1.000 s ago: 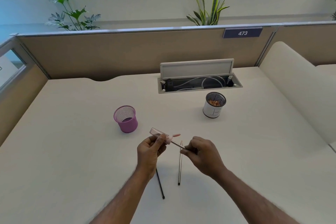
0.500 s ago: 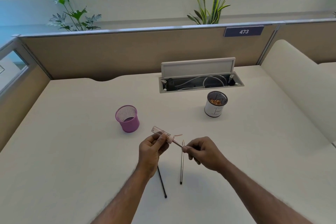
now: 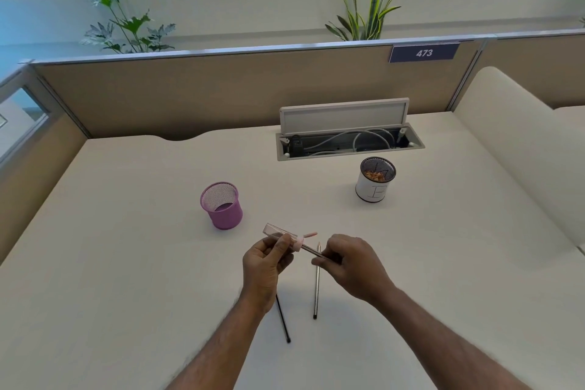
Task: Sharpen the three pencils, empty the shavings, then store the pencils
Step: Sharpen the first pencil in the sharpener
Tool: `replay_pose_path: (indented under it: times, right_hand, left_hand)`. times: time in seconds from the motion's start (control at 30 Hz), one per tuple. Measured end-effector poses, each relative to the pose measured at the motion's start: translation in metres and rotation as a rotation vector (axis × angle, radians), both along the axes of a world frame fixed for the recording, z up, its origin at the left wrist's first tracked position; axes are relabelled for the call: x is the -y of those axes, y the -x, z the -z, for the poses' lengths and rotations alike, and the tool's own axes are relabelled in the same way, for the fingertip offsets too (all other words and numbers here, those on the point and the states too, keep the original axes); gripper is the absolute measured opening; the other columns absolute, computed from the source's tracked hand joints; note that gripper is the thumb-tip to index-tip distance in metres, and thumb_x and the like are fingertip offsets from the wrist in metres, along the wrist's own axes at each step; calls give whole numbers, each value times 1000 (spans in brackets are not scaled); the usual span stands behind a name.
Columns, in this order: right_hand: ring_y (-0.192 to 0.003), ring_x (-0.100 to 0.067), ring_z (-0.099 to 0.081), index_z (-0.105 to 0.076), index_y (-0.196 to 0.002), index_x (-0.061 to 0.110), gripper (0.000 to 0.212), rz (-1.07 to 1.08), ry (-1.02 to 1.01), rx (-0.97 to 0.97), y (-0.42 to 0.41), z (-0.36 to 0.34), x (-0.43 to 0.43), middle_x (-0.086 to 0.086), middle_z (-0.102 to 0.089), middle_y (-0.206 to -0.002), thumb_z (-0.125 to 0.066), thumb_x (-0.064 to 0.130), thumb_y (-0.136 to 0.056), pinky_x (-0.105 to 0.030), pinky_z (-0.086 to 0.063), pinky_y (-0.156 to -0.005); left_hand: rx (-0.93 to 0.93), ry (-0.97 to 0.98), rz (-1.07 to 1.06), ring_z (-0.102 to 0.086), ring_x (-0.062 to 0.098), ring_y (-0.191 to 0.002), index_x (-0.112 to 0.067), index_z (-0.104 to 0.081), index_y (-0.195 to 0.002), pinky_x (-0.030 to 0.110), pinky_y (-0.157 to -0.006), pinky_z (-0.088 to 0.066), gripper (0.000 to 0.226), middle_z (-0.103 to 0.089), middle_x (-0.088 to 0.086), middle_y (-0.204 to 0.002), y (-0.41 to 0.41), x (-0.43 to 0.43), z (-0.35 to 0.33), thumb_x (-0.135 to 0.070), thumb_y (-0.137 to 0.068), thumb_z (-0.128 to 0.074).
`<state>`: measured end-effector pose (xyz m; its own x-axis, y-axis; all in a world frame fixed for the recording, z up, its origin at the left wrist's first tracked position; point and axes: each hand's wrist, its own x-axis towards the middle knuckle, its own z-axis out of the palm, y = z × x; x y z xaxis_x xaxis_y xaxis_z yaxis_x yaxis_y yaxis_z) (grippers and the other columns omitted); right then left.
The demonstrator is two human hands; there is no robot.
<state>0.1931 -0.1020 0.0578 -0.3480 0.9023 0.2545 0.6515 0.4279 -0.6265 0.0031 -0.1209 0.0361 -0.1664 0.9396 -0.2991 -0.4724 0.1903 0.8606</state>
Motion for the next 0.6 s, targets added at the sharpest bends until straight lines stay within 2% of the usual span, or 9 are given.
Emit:
replay_pose_path:
  times: [0.13, 0.23, 0.37, 0.5, 0.6]
  right_hand:
    - [-50, -11, -40, -54, -60, 19, 33, -4, 82, -52, 0, -2, 0, 11, -46, -52, -79, 30, -78, -30, -35, -50]
    - [-45, -9, -40, -58, -59, 24, 30, -13, 243, -150, -2, -6, -1, 9, -48, -48, -78, 27, -80, -26, -35, -48]
    - [-38, -13, -51, -69, -68, 12, 22, -69, 520, -298, -2, -12, -1, 2, -59, -51, -71, 20, -87, -24, -42, -44]
    - [-37, -17, -50, -70, -75, 0, 24, -118, 727, -428, -6, -15, -6, -3, -59, -51, -66, 17, -92, -23, -40, -44]
    - [-38, -16, -50, -72, -78, 2, 24, -122, 815, -449, -7, -14, -6, -6, -61, -54, -64, 19, -94, -23, -40, -43]
  left_hand:
    - [2, -6, 31, -71, 20, -89, -5, -73, -90, 24, -71, -56, 30, -75, 17, -97, 3, 0, 1, -30, -73, -75]
    - [29, -17, 57, -72, 20, -90, -7, -75, -90, 24, -72, -56, 30, -75, 17, -99, 4, 0, 1, -30, -72, -76]
    - [63, -46, 89, -72, 18, -89, -13, -79, -86, 24, -72, -56, 20, -76, 11, -96, 5, -1, -1, -29, -74, -75]
    - [90, -49, 115, -73, 22, -94, -12, -79, -91, 25, -75, -57, 17, -76, 13, -101, 7, 0, 0, -22, -80, -70]
    - [80, -57, 127, -72, 24, -95, -11, -78, -93, 26, -76, -57, 18, -75, 15, -100, 8, 1, -1, -22, -80, -71]
